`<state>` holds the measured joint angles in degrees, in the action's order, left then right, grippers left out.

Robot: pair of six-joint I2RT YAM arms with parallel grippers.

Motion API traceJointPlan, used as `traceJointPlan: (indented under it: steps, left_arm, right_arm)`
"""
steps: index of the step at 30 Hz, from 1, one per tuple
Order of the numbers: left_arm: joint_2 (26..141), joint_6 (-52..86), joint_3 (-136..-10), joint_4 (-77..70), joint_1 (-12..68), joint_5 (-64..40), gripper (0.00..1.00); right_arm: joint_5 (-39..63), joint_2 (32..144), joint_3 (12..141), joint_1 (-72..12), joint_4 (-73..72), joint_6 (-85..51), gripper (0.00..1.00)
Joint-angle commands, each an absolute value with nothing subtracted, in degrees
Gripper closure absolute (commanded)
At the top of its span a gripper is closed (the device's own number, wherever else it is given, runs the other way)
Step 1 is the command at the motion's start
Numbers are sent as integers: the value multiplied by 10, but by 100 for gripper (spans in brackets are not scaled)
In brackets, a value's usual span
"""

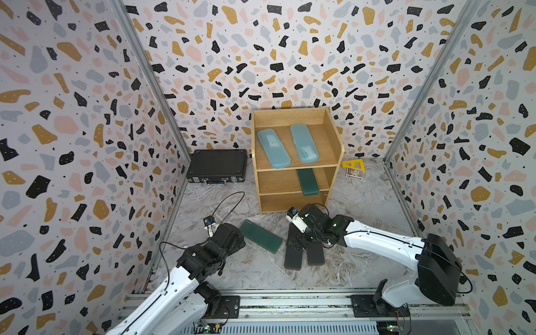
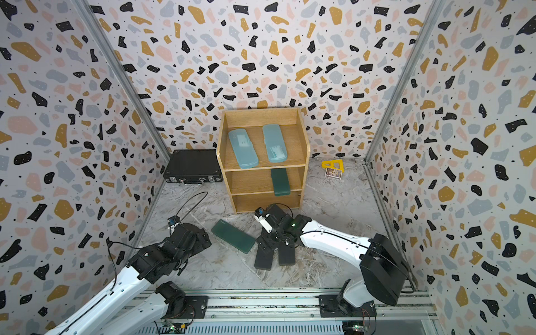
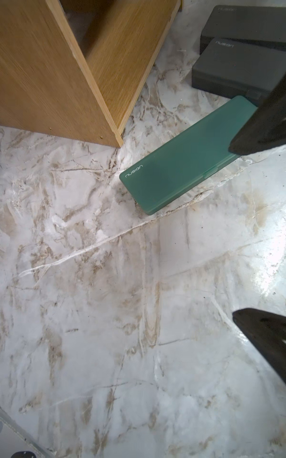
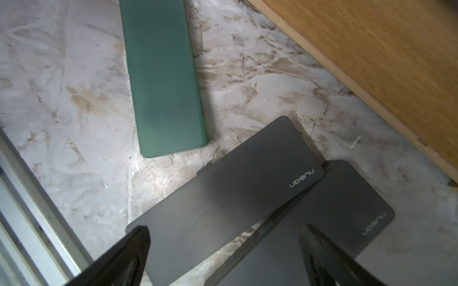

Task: Place the pencil cases on the shelf according to color
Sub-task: Pick up the pencil case from the center of the board.

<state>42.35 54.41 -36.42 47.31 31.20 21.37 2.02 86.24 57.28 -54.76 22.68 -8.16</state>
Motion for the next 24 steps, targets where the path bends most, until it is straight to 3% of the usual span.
traceJointPlan:
  steps: [1,24]
  left_arm:
    - [438,508,-351,431,282,175,0]
    - [429,447,-327,394,194,118,0]
  right_arm:
    - [6,879,595,-566,195,-49,0]
    - [-44,1088,761,-644,251,-81,0]
